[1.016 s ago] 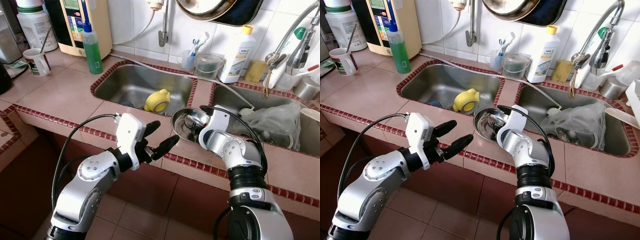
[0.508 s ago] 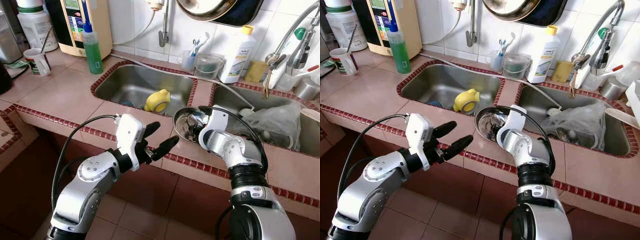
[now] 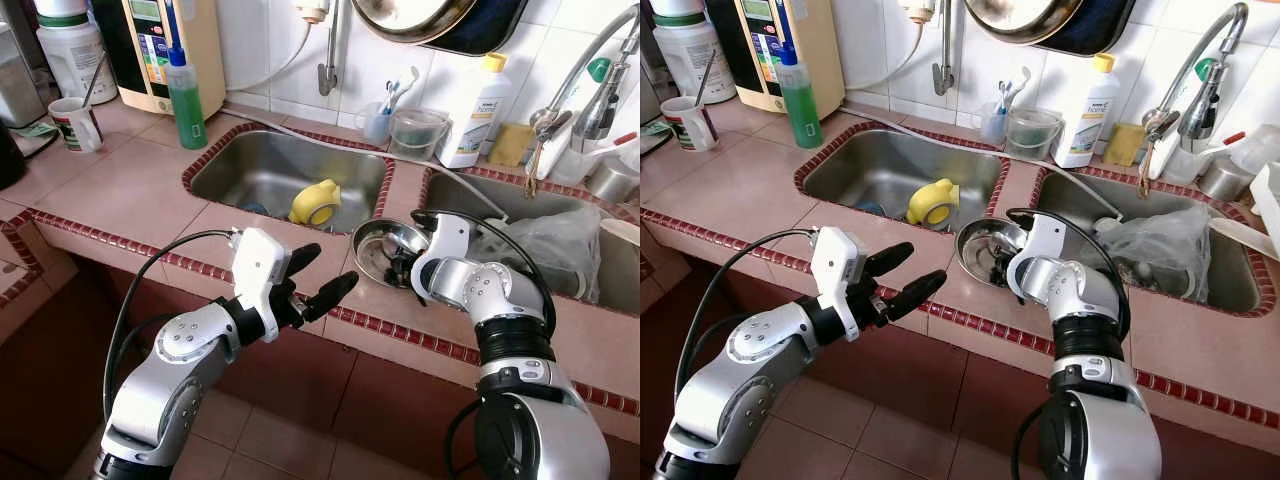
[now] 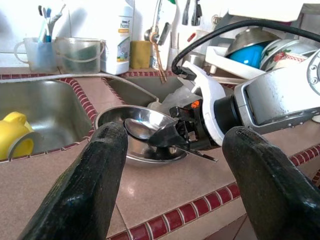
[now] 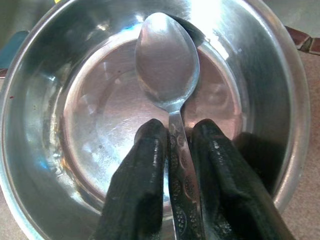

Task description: Kitchen organization

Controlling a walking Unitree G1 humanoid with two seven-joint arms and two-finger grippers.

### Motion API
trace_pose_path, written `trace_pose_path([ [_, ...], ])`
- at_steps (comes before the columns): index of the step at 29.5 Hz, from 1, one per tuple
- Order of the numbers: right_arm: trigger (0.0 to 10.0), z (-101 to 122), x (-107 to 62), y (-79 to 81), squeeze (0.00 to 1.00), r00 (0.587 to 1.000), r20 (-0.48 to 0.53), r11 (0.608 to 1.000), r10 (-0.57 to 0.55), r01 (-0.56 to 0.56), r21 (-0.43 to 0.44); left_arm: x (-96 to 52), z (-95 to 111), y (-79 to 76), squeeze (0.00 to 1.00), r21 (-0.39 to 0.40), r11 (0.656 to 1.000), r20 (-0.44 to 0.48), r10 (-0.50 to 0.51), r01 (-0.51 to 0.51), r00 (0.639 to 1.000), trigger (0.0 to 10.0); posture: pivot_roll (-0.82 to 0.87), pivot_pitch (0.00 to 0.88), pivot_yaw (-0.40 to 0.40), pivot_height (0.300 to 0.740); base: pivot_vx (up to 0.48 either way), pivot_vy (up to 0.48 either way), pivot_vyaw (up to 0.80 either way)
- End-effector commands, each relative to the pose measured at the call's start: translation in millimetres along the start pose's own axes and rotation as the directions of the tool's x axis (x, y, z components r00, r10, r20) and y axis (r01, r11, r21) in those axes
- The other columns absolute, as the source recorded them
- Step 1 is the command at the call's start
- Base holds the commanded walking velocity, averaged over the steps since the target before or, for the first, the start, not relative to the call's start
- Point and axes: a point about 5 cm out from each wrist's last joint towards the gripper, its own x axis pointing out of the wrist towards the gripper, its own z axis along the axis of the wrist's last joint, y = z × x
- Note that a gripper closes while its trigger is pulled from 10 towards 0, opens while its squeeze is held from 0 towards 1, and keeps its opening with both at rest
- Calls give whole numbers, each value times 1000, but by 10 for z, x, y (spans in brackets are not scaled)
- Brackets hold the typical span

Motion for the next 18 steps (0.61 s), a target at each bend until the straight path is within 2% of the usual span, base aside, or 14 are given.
trace_pose_path([
  [1,0,-132,45,-74,0,997,-77,999,-27,29,25,-2,53,-39,0,16,999,5,-35,35,999,10000,103,0,-84,740,0,0,0],
  [18,0,-138,61,-75,0,995,-95,997,-26,33,70,-24,20,-93,0,21,995,-32,-95,95,995,10000,103,0,-77,740,0,0,0],
])
